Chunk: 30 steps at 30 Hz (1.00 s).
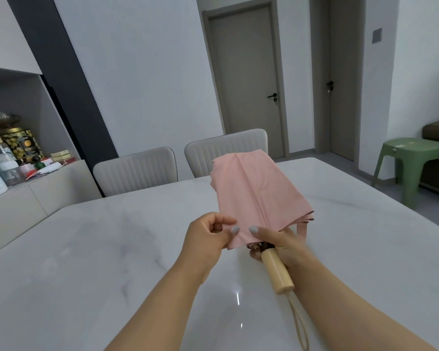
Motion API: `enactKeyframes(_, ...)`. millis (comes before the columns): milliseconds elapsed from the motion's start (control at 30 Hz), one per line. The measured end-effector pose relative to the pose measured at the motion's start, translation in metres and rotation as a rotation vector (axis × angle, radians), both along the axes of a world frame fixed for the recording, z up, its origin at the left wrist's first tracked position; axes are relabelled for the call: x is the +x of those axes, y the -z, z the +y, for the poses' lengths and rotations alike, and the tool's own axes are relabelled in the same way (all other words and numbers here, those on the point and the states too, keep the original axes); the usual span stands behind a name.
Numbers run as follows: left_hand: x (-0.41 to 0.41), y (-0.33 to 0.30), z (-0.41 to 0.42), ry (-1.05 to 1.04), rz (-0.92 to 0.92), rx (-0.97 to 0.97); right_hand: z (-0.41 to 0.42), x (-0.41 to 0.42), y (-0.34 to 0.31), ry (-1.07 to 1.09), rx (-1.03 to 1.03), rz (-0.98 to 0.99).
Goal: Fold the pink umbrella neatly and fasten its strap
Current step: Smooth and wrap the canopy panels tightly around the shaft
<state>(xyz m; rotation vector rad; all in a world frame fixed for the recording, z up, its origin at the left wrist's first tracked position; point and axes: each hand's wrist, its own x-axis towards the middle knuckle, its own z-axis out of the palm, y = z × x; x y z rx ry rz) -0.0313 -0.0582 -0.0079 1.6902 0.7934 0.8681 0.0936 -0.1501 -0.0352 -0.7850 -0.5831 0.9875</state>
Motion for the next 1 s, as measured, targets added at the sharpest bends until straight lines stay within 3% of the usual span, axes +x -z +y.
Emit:
enactKeyframes(200,0.006,-0.033,0.018,0.011,0.02,0.148,-0.001,0.002,0.002,0.02,-0.045,-0.092)
enactKeyframes(367,0.021,-0.086,0.048,-0.111,-0.064,0.136,-0.001,-0.002,0.003,0.003,-0.038,-0.173)
enactKeyframes(467,0.022,-0.112,0.065,-0.132,0.08,0.168,-0.002,-0.004,0.001,-0.005,-0.022,-0.207)
enactKeyframes(767,0.013,-0.14,0.08,0.082,0.423,0.198,-0.006,-0.009,-0.003,-0.021,0.01,-0.232)
enactKeyframes(1000,0.006,-0.136,0.086,0.043,0.243,0.168,-0.007,-0.011,-0.005,-0.031,0.012,-0.216)
